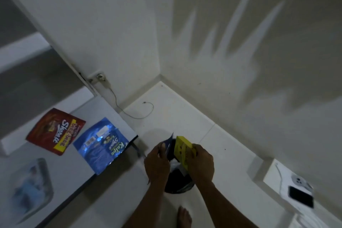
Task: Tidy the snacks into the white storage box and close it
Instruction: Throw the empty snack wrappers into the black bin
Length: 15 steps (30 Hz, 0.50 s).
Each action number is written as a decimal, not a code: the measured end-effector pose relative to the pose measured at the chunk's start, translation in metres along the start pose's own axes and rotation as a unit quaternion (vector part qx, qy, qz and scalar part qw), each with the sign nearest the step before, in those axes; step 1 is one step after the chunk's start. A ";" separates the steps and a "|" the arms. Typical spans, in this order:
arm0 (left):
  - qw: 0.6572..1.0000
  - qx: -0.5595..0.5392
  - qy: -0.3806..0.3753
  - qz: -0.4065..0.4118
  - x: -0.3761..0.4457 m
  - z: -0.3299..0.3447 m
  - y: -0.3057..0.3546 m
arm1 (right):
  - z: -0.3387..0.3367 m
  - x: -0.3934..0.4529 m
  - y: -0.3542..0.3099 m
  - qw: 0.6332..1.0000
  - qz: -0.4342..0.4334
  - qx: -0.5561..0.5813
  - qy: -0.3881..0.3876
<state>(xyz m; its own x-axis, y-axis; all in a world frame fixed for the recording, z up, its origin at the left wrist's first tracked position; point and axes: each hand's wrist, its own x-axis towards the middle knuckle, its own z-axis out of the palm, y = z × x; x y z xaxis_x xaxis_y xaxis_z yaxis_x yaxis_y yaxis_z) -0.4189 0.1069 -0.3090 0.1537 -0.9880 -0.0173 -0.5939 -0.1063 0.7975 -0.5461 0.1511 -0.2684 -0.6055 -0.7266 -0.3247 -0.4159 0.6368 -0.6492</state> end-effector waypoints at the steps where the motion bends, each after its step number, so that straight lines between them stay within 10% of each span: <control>1: 1.000 0.009 -0.007 -0.016 -0.001 0.008 -0.009 | 0.007 0.002 0.007 1.000 0.016 -0.005 -0.010; 15: 0.970 0.130 -0.146 -0.146 0.000 -0.002 -0.014 | 0.003 0.014 0.021 0.994 0.079 -0.043 -0.064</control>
<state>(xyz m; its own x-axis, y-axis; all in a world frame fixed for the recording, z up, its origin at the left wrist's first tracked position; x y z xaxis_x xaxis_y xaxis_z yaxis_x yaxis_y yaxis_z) -0.4089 0.1084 -0.3184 0.1379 -0.8974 -0.4190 -0.7435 -0.3733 0.5549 -0.5616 0.1531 -0.2885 -0.5784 -0.6390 -0.5071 -0.3821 0.7614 -0.5237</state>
